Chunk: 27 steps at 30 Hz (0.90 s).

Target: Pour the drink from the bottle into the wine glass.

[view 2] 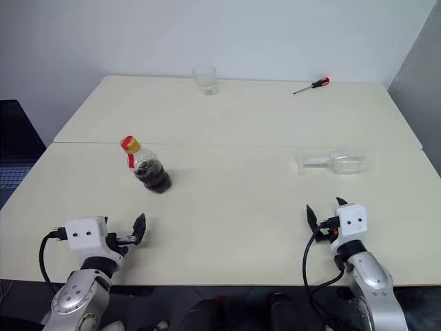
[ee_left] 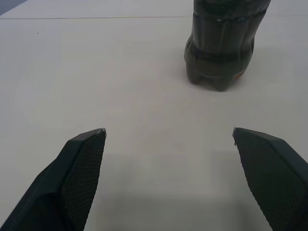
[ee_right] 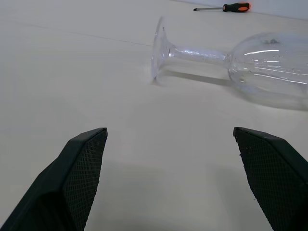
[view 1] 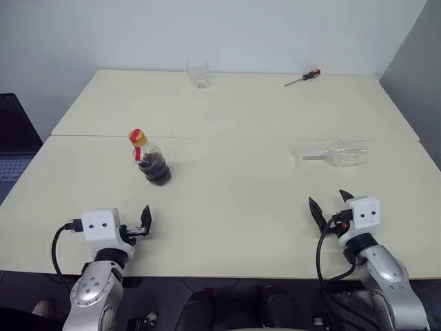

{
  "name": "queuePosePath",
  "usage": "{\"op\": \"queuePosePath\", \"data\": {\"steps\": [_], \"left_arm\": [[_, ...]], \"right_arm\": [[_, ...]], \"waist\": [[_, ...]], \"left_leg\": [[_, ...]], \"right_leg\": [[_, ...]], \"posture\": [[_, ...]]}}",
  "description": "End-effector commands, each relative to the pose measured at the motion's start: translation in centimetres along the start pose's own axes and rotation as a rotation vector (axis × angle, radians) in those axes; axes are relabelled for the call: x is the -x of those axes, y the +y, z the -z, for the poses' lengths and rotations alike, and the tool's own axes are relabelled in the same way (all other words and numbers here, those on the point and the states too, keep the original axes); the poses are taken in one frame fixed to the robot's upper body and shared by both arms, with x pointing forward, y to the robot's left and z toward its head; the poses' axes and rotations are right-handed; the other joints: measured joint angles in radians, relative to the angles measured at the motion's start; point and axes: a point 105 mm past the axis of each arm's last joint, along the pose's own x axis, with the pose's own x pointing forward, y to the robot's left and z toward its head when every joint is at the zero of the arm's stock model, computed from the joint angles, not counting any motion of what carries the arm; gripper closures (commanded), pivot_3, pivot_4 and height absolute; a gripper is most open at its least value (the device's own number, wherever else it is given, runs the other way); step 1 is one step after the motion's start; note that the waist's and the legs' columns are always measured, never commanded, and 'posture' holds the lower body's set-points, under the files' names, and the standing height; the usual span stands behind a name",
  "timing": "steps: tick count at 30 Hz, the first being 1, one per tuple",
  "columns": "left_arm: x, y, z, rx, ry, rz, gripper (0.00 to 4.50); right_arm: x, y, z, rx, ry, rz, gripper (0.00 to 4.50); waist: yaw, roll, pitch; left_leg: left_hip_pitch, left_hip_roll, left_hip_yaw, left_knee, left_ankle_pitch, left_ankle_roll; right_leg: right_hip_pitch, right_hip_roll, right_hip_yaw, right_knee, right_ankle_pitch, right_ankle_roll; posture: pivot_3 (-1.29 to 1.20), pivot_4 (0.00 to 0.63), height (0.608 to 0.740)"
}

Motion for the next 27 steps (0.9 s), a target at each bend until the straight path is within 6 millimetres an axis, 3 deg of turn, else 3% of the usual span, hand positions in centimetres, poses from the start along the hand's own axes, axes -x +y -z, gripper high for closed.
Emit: {"op": "queuePosePath", "data": {"steps": [1, 12, 15, 27], "left_arm": [[0.4, 0.2, -1.4, -0.019, -0.046, -0.001, 0.0], [0.4, 0.0, -1.7, 0.008, -0.07, 0.022, 0.0], [0.0, -0.9, -2.0, -0.018, -0.082, 0.083, 0.0], [-0.9, -1.9, -2.8, -0.027, -0.112, 0.143, 0.0]], "right_arm": [[0.2, -0.4, -1.5, 0.024, -0.047, 0.007, 0.02], [1.0, -1.5, -1.5, 0.023, -0.036, 0.054, 0.02], [1.4, -1.9, -1.5, 0.023, -0.028, 0.076, 0.02], [2.0, -1.8, -1.3, 0.009, -0.019, 0.128, 0.02]], "waist": [[0.0, 0.0, 0.0], [0.0, 0.0, 0.0], [0.0, 0.0, 0.0], [0.0, 0.001, -0.001]], "left_leg": [[0.0, 0.0, 0.0, 0.0, 0.0, 0.0], [0.0, 0.0, 0.0, 0.0, 0.0, 0.0], [0.0, 0.0, 0.0, 0.0, 0.0, 0.0], [0.001, 0.0, 0.0, 0.0, 0.0, 0.0]], "right_leg": [[0.0, 0.0, 0.0, 0.0, 0.0, 0.0], [0.0, 0.0, 0.0, 0.0, 0.0, 0.0], [0.0, 0.0, 0.0, 0.0, 0.0, 0.0], [0.001, 0.0, 0.0, 0.0, 0.0, 0.0]], "posture": [[0.0, 0.15, 0.74], [0.0, 0.15, 0.74], [0.0, 0.15, 0.74], [0.0, 0.15, 0.74]]}}
